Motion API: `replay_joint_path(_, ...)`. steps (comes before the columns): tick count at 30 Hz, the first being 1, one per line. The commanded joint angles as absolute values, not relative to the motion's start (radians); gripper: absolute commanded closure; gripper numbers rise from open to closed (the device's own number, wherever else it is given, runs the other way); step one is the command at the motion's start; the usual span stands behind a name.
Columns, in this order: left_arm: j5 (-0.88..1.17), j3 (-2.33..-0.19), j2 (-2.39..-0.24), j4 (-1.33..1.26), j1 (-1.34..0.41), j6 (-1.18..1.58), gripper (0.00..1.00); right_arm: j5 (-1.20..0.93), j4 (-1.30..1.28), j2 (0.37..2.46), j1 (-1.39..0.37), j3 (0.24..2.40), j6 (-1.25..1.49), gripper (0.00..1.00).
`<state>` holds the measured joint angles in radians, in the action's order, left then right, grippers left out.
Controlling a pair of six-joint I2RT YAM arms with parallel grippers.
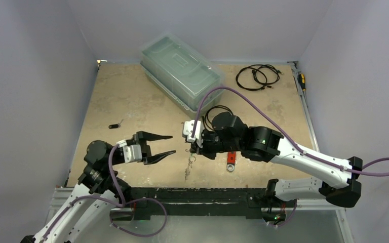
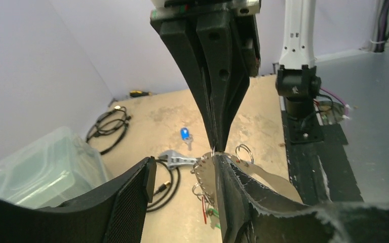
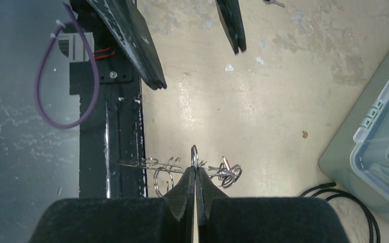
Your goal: Put the keys on the keyring
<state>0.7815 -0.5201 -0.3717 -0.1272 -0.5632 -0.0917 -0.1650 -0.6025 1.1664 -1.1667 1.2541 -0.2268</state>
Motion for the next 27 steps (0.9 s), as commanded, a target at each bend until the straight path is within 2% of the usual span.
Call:
replay_joint_path(1, 0.91, -0.558, -0.461, -0.113, -0.567, -0.1, 0.51, -0.149, -0.664, 1.154, -1.177, 1.325, -0.277, 1.0)
replay_joint_path(12, 0.999, -0.595, -0.656, -0.133, -0.628, -0.084, 0.58, -0.165, -0.669, 1.167, -1.194, 1.329, -0.295, 1.0)
replay_joint_path(27, 1.002, -0.58, -0.703, -0.17, -0.65, -0.043, 0.66, -0.141, -0.678, 1.198, -1.209, 1.339, -0.301, 1.0)
